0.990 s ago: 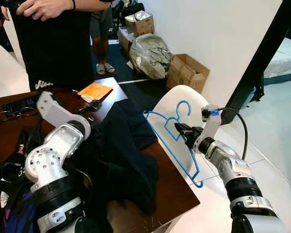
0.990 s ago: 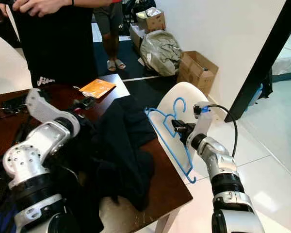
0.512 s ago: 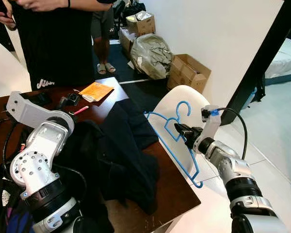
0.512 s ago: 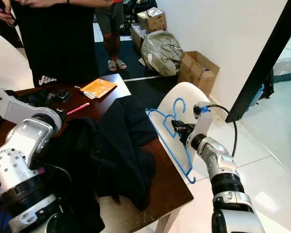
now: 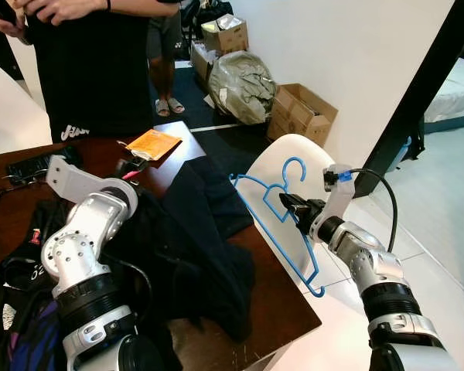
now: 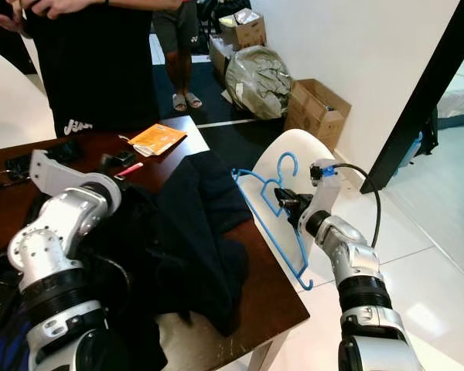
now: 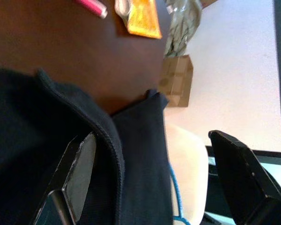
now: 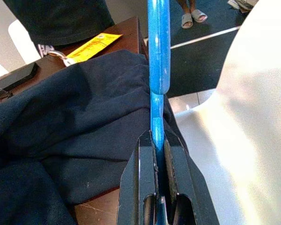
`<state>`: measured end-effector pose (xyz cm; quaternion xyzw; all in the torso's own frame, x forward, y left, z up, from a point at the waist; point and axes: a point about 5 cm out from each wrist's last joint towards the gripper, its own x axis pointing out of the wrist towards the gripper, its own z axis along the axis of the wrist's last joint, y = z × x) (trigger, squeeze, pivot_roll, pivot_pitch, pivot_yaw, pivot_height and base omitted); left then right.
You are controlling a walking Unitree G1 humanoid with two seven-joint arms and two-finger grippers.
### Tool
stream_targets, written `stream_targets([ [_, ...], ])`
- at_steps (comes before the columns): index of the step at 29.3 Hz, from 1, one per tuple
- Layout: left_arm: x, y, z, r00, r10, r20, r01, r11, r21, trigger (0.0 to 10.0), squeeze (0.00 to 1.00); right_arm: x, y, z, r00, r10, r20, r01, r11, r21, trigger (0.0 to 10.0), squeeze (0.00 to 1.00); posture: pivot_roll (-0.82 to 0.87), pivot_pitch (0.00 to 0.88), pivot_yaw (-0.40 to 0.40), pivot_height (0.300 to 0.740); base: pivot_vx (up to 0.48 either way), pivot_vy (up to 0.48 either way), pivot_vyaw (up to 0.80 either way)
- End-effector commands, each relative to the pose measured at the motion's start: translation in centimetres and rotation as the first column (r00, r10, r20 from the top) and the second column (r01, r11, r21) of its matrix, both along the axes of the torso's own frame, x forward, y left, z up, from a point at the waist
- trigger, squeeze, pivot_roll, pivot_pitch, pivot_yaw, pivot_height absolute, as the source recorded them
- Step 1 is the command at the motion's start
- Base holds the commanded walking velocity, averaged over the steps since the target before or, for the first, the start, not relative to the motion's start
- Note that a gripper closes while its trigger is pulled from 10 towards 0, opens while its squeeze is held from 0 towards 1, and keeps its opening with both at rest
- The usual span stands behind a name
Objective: Hang hanger
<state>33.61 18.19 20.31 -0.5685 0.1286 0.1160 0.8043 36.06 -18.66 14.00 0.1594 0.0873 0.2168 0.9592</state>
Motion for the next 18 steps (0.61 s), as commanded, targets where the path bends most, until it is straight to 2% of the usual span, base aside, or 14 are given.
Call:
stream_targets([
  [1, 0.5, -2.9, 0.1, 0.997, -0.070, 0.013, 0.071, 0.995, -0.072, 10.0, 0.00, -0.3, -0.6, -0.2, 1.000, -0.018, -0.013, 0.018, 1.000, 0.003, 10.0, 0.00, 0.02, 0.102, -0.063, 0.740, 0.000, 0.000, 0.00],
  [9, 0.7, -3.0, -0.6, 0.997, -0.069, -0.025, 0.067, 0.994, -0.088, 10.0, 0.00, -0.4, -0.8, -0.2, 1.000, -0.023, -0.016, 0.023, 1.000, 0.000, 10.0, 0.00, 0.01, 0.112, -0.057, 0.740, 0.000, 0.000, 0.00],
  [17, 0.8, -2.2, -1.6, 0.997, -0.034, -0.066, 0.028, 0.995, -0.095, 10.0, 0.00, -0.6, -0.9, -0.2, 0.999, -0.028, -0.018, 0.028, 1.000, 0.000, 10.0, 0.00, 0.00, 0.116, -0.051, 0.740, 0.000, 0.000, 0.00],
  [18, 0.9, -2.3, -1.7, 0.997, -0.036, -0.066, 0.029, 0.994, -0.108, 6.5, 0.00, -0.6, -0.9, -0.2, 0.999, -0.031, -0.018, 0.031, 1.000, 0.000, 10.0, 0.00, 0.00, 0.117, -0.049, 0.740, 0.000, 0.000, 0.00],
])
